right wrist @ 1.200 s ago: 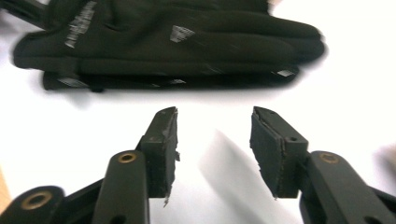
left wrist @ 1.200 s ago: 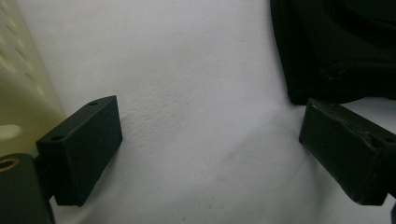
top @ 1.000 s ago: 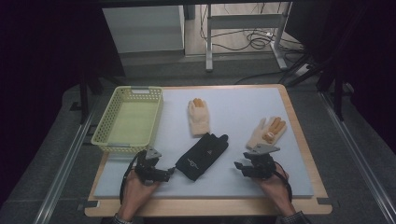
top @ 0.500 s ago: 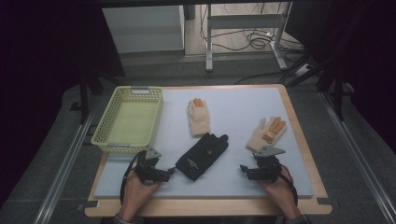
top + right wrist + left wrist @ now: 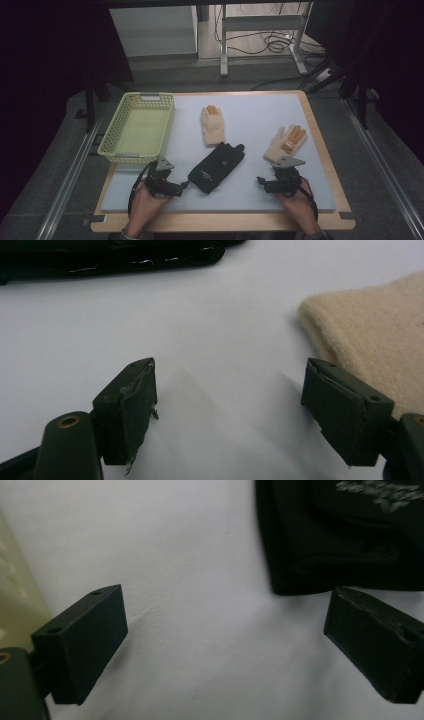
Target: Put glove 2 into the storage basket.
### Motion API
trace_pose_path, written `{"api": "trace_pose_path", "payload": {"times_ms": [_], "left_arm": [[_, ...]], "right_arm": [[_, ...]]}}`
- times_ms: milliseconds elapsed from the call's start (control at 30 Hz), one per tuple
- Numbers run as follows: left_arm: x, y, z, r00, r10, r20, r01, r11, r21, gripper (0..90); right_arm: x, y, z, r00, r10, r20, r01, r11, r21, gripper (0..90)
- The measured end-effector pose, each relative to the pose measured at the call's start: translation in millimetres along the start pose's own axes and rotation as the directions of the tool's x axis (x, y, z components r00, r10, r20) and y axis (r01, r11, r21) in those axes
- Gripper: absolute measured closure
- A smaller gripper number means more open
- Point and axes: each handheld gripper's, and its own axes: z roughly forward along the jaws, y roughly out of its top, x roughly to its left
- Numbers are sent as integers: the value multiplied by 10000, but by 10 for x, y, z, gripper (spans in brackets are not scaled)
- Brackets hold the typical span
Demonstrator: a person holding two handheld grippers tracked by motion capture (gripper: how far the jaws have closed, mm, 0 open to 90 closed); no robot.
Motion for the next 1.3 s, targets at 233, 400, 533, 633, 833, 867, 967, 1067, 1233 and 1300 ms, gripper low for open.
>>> {"api": "trace_pose_path", "payload": {"times_ms": [233, 400, 533, 633, 833, 867, 967, 1067, 1233, 1300], "left_arm": [[-152, 199, -44, 9978, 258, 616, -255, 9997, -48, 1], [-283, 414, 31, 9933, 692, 930, -699, 9975, 39, 0], [-396, 590, 143, 9890, 1048, 1041, -1072, 9941, 180, 0], [-462, 701, 246, 9862, 1242, 1099, -1286, 9911, 336, 0], [-544, 839, 471, 9858, 1339, 1018, -1416, 9873, 723, 0], [-558, 851, 504, 9855, 1379, 987, -1457, 9863, 775, 0], [-613, 873, 595, 9853, 1448, 905, -1528, 9842, 895, 0], [-653, 882, 670, 9854, 1637, 475, -1680, 9800, 1069, 0], [-644, 875, 758, 9812, 1929, -22, -1903, 9699, 1519, 0], [-604, 866, 785, 9851, 1711, 182, -1718, 9722, 1592, 0]], "right_arm": [[-1, -1, -1, 10000, -9, 4, 9, 10000, 13, 216], [-2, -1, -1, 10000, -6, 5, 6, 10000, 12, 216], [-1, -1, -1, 10000, -7, 4, 7, 10000, 12, 216], [-2, -1, -1, 10000, -9, 5, 9, 10000, 12, 216], [-2, -2, -1, 10000, -8, 2, 8, 10000, 12, 215], [-2, -2, -1, 10000, -8, 1, 8, 10000, 13, 215], [-2, -2, -1, 10000, -8, 0, 8, 10000, 13, 215], [-3, -2, -1, 10000, -11, -1, 11, 10000, 14, 215], [-2, -2, -1, 10000, -11, -4, 11, 10000, 13, 214], [-3, -2, -1, 10000, -10, -5, 10, 10000, 12, 214]]}}
